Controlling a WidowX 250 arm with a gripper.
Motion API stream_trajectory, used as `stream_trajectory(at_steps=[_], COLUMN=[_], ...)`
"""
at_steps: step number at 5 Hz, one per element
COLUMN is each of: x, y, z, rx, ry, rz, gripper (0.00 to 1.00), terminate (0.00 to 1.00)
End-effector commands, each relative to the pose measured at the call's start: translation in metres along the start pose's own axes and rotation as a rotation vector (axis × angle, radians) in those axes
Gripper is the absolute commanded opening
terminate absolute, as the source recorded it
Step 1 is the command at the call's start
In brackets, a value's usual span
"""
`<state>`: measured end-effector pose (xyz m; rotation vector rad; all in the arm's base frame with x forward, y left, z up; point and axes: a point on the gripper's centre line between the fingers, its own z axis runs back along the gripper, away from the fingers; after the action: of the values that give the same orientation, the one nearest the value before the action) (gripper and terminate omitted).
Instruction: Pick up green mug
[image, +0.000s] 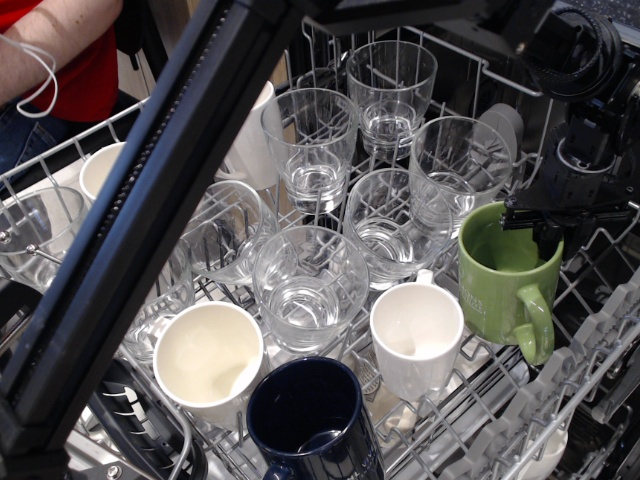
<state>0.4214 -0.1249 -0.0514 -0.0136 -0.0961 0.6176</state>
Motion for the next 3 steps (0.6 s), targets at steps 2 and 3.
stream_trajectory(at_steps=[2,3], x=[0.023,0.025], y=[-0.004,-0.006], z=[0.118,0.154], rx=[-0.022,-0.044], ry=[-0.014,-0.002], rz=[0.074,0.103], gripper=[0.00,0.00], terminate=[0.00,0.00])
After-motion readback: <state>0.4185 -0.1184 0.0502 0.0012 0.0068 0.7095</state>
